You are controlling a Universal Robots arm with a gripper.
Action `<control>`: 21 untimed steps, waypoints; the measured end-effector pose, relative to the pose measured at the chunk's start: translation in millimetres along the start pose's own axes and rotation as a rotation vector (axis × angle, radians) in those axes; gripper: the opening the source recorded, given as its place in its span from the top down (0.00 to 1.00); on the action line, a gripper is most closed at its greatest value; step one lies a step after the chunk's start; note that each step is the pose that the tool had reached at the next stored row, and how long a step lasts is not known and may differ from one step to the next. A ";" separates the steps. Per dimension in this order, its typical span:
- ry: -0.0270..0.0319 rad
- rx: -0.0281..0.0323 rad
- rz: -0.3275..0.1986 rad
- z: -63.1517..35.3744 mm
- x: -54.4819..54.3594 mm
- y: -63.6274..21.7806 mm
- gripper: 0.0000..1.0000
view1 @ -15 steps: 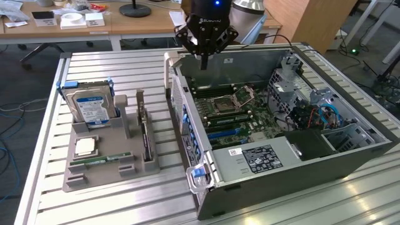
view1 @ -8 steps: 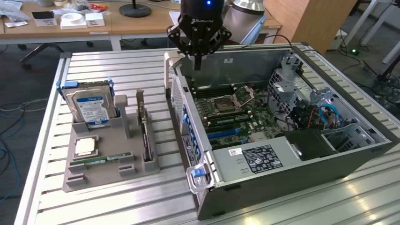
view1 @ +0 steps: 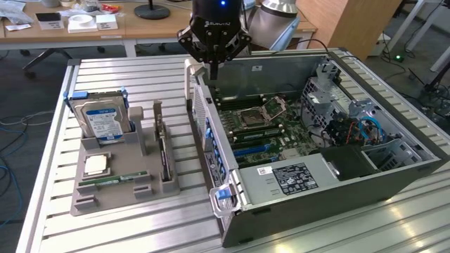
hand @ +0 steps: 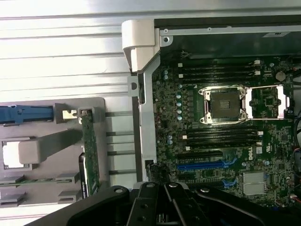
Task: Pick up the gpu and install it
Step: 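Reach for the gpu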
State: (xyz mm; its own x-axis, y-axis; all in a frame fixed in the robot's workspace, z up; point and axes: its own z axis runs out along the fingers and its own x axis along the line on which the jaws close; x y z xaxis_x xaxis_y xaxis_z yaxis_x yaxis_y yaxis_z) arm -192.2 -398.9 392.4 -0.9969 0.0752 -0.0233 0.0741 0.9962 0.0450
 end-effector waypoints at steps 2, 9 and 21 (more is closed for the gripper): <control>0.0001 0.0000 0.000 -0.1 4.3 -0.3 0.89; 0.0000 0.0000 0.000 -0.4 20.0 -1.5 0.89; 0.0000 0.0000 0.000 -0.7 34.7 -2.6 0.89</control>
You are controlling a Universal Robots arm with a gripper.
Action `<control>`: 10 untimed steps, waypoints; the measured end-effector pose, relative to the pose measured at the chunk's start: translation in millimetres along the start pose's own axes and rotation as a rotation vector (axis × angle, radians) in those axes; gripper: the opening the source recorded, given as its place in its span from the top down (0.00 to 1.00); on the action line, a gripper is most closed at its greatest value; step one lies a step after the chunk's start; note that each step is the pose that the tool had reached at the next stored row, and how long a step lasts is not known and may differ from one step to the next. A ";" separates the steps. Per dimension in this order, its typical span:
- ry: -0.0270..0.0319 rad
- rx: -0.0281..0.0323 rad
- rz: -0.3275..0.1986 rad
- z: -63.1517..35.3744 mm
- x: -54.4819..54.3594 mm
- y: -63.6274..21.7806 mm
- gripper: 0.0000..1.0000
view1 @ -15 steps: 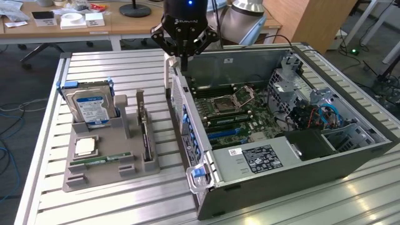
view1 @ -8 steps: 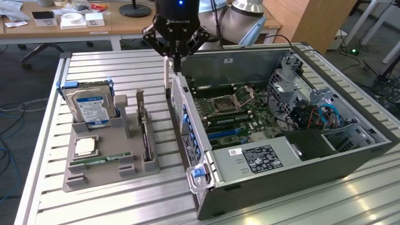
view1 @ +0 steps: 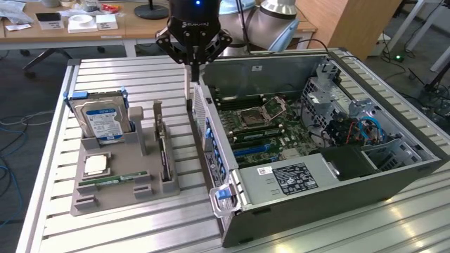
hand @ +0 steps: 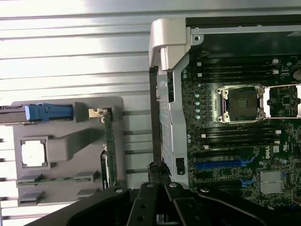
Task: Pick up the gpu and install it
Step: 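Reach for the gpu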
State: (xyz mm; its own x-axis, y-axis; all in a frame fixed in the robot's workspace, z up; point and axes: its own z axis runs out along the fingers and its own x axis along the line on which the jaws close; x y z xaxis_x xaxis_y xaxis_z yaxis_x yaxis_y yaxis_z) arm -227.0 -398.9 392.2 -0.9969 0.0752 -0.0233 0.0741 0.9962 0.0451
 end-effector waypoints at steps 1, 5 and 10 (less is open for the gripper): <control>0.0000 0.0000 0.000 0.0 0.9 -0.1 0.89; 0.0000 0.0000 0.000 -0.1 4.7 -0.3 0.89; 0.0000 0.0000 0.000 -0.3 11.2 -0.8 0.89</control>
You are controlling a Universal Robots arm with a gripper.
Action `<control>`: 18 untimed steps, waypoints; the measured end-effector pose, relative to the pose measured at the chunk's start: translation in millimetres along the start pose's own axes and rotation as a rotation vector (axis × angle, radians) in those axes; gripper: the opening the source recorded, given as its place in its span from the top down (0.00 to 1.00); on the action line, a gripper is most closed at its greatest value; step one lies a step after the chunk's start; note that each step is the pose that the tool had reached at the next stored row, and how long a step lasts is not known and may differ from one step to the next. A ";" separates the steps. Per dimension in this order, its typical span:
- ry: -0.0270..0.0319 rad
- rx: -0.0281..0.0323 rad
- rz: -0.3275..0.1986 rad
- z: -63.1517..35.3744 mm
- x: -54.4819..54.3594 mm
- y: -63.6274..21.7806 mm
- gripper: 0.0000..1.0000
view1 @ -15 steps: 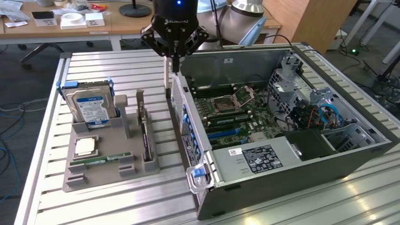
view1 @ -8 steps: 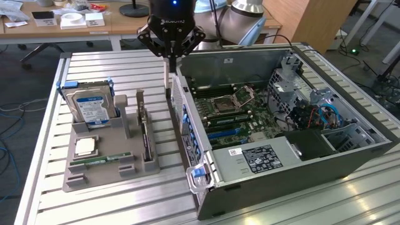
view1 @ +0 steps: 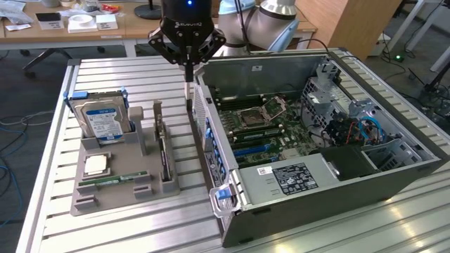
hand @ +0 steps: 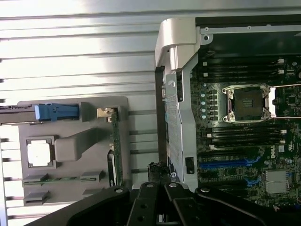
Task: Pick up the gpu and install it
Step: 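Reach for the gpu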
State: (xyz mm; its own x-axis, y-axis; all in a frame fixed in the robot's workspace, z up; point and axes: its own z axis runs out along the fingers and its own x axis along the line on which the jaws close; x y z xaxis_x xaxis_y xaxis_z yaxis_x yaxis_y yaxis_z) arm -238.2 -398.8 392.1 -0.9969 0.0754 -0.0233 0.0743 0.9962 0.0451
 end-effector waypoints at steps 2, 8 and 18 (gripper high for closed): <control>0.0000 0.0000 0.000 -0.1 2.1 -0.2 0.89; 0.0000 0.0000 0.000 -0.1 2.7 -0.2 0.89; 0.0000 0.0000 0.000 -0.2 6.4 -0.5 0.89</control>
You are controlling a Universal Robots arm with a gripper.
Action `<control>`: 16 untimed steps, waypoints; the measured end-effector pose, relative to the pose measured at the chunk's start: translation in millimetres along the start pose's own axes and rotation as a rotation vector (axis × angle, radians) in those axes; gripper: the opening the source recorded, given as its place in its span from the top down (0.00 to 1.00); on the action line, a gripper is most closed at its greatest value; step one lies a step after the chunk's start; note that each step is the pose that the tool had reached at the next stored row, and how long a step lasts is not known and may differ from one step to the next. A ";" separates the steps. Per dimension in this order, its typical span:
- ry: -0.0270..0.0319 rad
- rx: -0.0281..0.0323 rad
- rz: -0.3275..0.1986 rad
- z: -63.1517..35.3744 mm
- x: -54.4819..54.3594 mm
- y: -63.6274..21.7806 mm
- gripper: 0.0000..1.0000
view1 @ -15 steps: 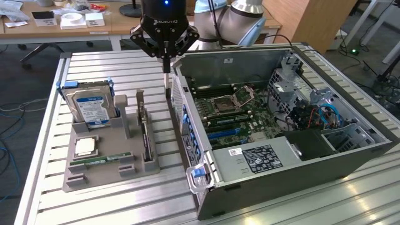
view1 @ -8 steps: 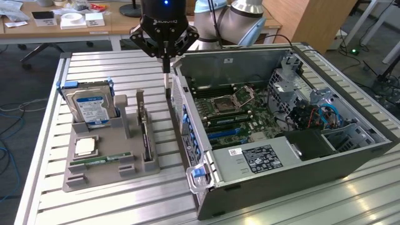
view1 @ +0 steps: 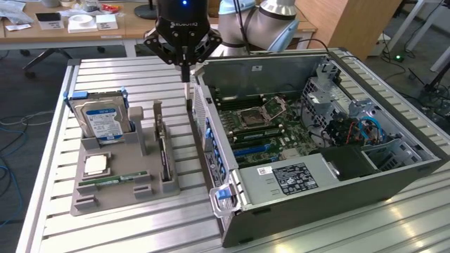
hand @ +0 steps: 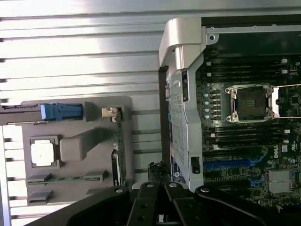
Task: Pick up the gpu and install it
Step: 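Reach for the gpu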
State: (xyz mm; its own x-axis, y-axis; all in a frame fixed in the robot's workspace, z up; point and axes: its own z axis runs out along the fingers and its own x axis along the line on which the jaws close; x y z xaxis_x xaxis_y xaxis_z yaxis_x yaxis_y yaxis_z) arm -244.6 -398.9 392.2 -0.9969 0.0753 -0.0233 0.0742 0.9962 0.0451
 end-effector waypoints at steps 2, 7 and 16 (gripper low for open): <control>0.0001 0.0001 0.000 -0.1 2.1 -0.2 0.89; 0.0000 0.0000 0.000 -0.2 7.7 -0.6 0.89; -0.0001 -0.0001 0.000 -0.4 17.4 -1.3 0.89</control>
State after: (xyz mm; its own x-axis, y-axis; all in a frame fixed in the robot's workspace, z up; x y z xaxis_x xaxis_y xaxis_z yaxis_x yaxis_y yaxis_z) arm -262.1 -398.8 392.1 -0.9969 0.0753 -0.0234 0.0742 0.9962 0.0452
